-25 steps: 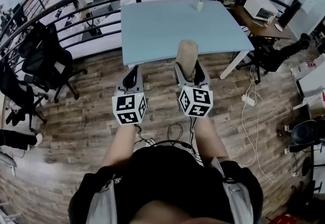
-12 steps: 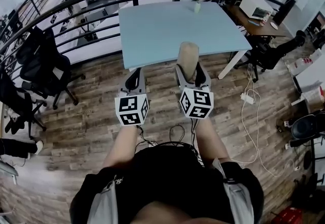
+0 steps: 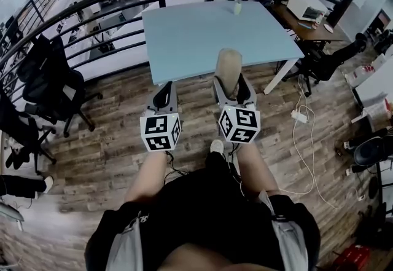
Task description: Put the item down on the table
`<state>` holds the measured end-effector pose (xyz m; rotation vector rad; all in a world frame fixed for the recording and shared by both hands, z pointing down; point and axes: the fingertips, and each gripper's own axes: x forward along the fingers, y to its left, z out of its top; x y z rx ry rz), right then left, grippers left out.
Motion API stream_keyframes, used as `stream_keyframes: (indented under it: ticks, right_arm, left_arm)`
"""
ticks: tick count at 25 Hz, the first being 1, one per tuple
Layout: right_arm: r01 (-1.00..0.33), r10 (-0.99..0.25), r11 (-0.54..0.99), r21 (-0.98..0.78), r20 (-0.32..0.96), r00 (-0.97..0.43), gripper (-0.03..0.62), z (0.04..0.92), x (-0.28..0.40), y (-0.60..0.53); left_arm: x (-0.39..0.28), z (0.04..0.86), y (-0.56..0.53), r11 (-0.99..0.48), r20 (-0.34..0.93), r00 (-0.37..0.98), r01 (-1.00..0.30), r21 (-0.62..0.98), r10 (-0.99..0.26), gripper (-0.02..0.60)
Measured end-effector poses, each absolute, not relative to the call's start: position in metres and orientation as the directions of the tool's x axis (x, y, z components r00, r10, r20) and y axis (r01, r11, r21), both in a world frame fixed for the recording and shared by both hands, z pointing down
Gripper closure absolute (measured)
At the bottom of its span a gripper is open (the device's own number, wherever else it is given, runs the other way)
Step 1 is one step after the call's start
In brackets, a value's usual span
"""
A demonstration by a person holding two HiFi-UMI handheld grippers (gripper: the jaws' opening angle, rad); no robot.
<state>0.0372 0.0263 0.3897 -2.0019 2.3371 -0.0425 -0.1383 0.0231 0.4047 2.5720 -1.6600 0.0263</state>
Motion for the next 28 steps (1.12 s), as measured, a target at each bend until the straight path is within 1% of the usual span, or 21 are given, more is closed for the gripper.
stream_keyframes:
  ticks: [8,15,21,28]
  right_arm:
    - [-0.986,-0.988,0.147,-0.083,-0.061,-0.142,0.261,0.383,0.03,0.006]
    - [-0.984,-0.985,0.159,-0.082,-0.073,-0.154,0.261,0.388,0.032,-0.025]
    - [-0.98,-0.98,0.188,-0.062,-0.071,-0.184,0.261,0.394,0.033,-0.076]
    - [-0.974,-0.976,0.214,-0.077,-0.062,-0.209,0.261,0.403,0.051,-0.16]
  left_arm:
    - [-0.146,0.392,-0.001,-0.417,0.036,0.417,-0.909,0.025,-0.908,0.572]
    - [-0.139,0.389,-0.031,-0.424,0.017,0.424,-0.906,0.002,-0.905,0.572]
    - [-0.132,0.393,-0.081,-0.425,-0.001,0.425,-0.905,0.026,-0.905,0.572]
    - [-0.111,0.402,-0.158,-0.404,0.015,0.405,-0.914,0.017,-0.914,0.572]
